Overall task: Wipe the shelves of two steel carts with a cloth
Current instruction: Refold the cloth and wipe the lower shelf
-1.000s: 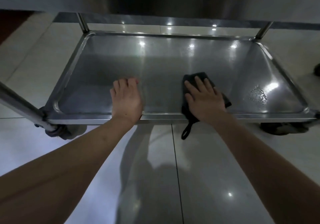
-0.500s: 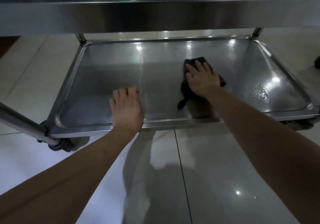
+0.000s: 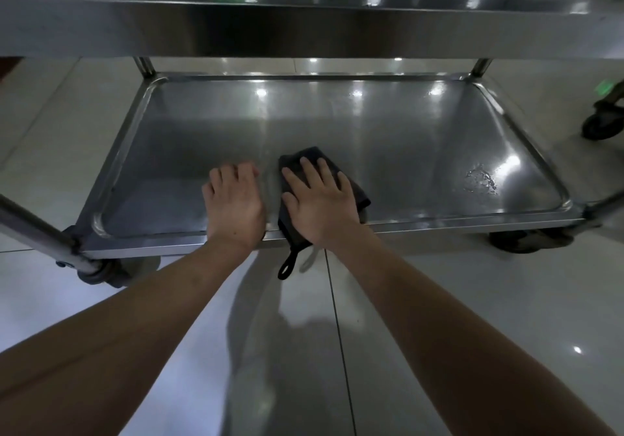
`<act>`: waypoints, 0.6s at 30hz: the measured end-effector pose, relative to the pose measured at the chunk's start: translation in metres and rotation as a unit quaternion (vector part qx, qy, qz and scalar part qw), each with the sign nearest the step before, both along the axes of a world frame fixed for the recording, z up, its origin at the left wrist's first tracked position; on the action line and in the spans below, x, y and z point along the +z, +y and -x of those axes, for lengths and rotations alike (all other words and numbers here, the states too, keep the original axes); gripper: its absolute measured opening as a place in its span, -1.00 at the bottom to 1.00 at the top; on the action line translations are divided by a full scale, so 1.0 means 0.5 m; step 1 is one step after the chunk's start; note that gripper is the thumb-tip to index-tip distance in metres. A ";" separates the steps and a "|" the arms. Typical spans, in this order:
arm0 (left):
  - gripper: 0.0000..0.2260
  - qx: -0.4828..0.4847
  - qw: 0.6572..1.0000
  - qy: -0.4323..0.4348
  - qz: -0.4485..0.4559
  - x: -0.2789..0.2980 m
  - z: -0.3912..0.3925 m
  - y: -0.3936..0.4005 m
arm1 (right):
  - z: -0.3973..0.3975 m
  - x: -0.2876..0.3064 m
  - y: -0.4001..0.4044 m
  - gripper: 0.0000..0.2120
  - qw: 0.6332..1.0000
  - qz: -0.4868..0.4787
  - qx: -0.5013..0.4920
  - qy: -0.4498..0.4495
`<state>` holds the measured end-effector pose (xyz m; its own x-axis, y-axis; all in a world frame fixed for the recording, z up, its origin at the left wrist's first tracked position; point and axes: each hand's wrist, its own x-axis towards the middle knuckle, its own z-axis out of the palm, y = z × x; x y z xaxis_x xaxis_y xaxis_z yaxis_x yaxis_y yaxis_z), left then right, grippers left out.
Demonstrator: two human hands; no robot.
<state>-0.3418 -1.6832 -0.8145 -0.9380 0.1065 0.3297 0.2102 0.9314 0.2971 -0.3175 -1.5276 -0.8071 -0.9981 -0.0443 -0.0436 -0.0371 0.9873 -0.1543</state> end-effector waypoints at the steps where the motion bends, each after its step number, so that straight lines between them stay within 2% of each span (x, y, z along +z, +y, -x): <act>1: -0.62 -0.002 1.000 0.003 -0.001 0.001 -0.001 0.001 | -0.003 0.001 0.012 -0.46 1.000 0.001 0.005 0.006; 5: -0.64 0.005 1.000 0.006 -0.012 0.000 0.003 -0.001 | -0.021 -0.002 0.110 -0.38 0.999 -0.016 -0.035 0.021; 9: -0.66 0.009 1.000 0.014 -0.013 -0.002 0.005 0.002 | -0.037 0.003 0.208 -0.46 0.995 -0.037 -0.086 -0.015; 15: -0.60 0.014 1.000 0.012 -0.008 -0.003 0.005 0.007 | -0.027 0.006 0.133 -0.42 0.994 -0.029 -0.107 -0.019; 18: -0.60 0.002 1.000 0.009 -0.013 -0.003 0.005 0.005 | -0.013 0.006 0.052 -0.42 0.998 -0.019 -0.061 -0.003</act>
